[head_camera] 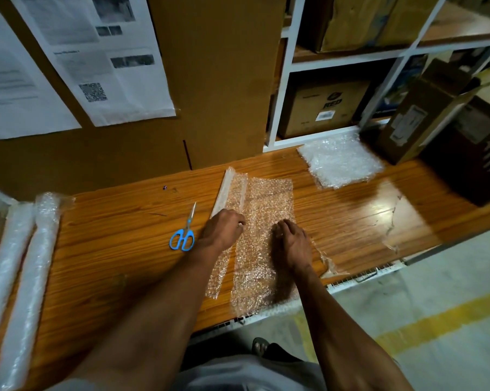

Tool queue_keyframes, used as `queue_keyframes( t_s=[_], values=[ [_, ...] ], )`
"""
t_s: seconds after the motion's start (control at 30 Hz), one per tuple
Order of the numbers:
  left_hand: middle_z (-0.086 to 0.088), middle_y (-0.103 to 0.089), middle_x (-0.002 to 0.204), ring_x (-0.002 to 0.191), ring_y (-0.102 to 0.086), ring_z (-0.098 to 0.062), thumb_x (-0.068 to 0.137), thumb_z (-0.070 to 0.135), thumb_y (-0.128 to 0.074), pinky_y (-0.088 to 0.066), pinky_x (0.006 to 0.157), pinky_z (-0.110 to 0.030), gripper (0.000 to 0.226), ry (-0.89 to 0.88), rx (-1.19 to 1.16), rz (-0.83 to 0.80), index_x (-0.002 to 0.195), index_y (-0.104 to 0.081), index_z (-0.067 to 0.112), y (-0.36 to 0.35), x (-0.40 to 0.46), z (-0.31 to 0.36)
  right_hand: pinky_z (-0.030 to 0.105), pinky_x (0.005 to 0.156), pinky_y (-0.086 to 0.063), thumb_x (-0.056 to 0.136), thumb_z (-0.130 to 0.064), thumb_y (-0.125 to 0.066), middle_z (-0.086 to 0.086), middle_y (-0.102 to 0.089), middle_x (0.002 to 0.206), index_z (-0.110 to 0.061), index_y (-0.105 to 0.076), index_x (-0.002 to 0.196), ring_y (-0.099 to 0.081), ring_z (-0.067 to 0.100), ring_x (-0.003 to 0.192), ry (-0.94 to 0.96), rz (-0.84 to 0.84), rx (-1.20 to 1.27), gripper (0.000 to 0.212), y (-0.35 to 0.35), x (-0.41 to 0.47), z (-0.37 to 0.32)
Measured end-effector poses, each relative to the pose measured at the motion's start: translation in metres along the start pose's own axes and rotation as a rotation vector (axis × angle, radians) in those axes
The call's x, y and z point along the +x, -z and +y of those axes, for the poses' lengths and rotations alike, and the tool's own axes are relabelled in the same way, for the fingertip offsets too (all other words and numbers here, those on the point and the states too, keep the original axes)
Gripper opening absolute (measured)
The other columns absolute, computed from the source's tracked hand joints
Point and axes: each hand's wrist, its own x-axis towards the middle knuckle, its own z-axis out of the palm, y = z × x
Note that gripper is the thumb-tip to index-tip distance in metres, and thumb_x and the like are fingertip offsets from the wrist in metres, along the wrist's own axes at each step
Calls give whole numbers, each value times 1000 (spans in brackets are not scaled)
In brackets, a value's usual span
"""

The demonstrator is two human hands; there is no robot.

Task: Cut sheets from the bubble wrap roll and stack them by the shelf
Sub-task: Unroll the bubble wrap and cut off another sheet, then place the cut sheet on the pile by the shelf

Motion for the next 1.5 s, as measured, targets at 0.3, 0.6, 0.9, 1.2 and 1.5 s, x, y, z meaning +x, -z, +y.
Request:
queue_keyframes(
  t_s=[0.3, 0.6, 0.9, 1.2, 1.5],
  values=[
    [4, -68, 119, 114, -54, -21, 90, 24, -72, -53, 92, -37, 28, 16, 207, 15, 117, -75, 33, -37, 14, 13, 44, 124, -24, 92, -9, -72, 3, -37, 163, -23, -42, 155, -33, 26, 149, 49, -80, -143, 71, 15, 20, 31],
    [8, -70, 102, 102, -55, -16, 87, 15, -77, -54, 80, -36, 17, 102, 128, 80, 90, -79, 31, -40, 18, 15, 43, 114, -32, 95, -13, -69, 3, -52, 145, -22, -55, 139, -43, 26, 135, 86, -32, -127, 47, 16, 29, 39],
    [8, -63, 117, 113, -52, -18, 85, 32, -80, -49, 92, -39, 19, 100, 98, -12, 102, -74, 33, -39, 10, 11, 41, 106, -36, 97, -17, -68, 1, -56, 140, -22, -56, 132, -45, 25, 131, 88, -28, -75, 37, 16, 27, 37],
    [12, -60, 114, 115, -51, -17, 88, 42, -75, -48, 91, -39, 18, 48, -60, 3, 102, -65, 35, -35, -8, 9, 35, 82, -40, 99, -28, -68, 3, -66, 120, -28, -55, 113, -52, 23, 108, 52, 121, 63, 19, 10, 5, 37],
    [3, -70, 105, 104, -59, -22, 92, 17, -72, -52, 87, -36, 17, -68, -154, 116, 103, -78, 28, -30, -28, 6, 32, 77, -43, 103, -20, -62, 9, -69, 113, -22, -60, 114, -60, 27, 102, 83, 239, 187, 12, 20, -19, 29]
  ],
)
